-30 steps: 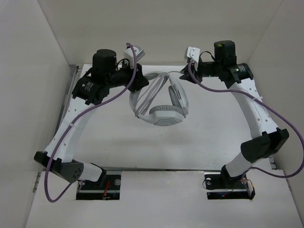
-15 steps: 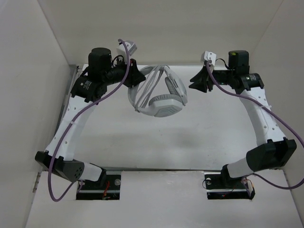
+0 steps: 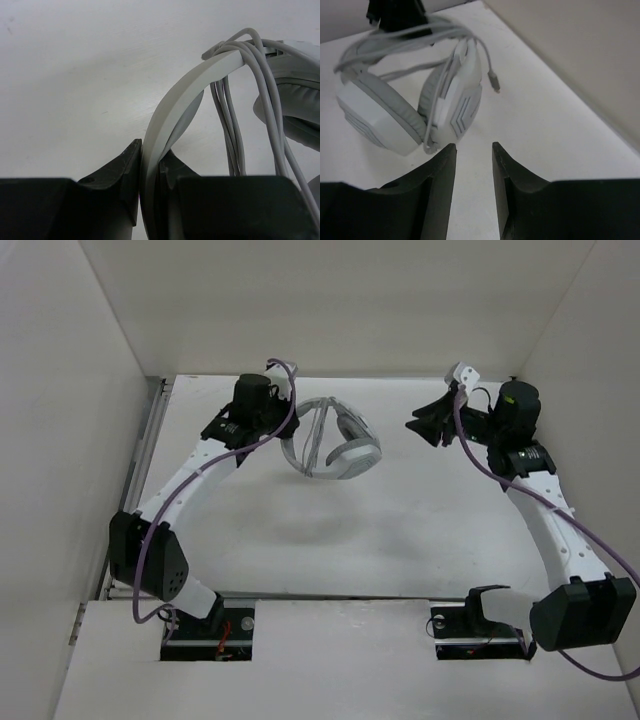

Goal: Wrap the headphones

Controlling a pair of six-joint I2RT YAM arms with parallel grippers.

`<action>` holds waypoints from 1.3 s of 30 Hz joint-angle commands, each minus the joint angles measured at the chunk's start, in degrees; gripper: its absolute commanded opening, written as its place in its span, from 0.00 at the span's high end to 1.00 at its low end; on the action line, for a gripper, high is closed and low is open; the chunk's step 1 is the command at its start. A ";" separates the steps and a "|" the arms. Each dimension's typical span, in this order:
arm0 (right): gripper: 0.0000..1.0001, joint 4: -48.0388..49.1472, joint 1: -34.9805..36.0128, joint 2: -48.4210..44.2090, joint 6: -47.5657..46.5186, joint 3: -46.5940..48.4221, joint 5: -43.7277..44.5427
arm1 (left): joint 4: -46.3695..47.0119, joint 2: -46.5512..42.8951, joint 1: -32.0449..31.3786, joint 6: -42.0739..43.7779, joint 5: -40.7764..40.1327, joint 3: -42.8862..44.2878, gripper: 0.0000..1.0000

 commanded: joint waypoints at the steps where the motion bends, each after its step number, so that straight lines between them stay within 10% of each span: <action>1: 0.58 13.94 -1.58 -2.87 8.93 -1.54 5.53 | 13.23 0.78 -0.44 -2.56 -8.13 -1.51 0.99; 22: 0.53 19.14 -9.58 -9.99 14.03 -9.11 6.16 | 16.93 25.92 -3.52 -4.05 -15.53 5.33 0.93; 34: 0.52 19.84 -11.60 -10.78 14.21 -10.43 5.89 | 15.17 28.39 -5.01 -3.87 -17.20 6.57 0.68; 39: 0.51 20.19 -12.48 -11.49 14.38 -11.04 5.54 | 14.38 27.08 -5.19 -3.00 -17.38 5.52 0.41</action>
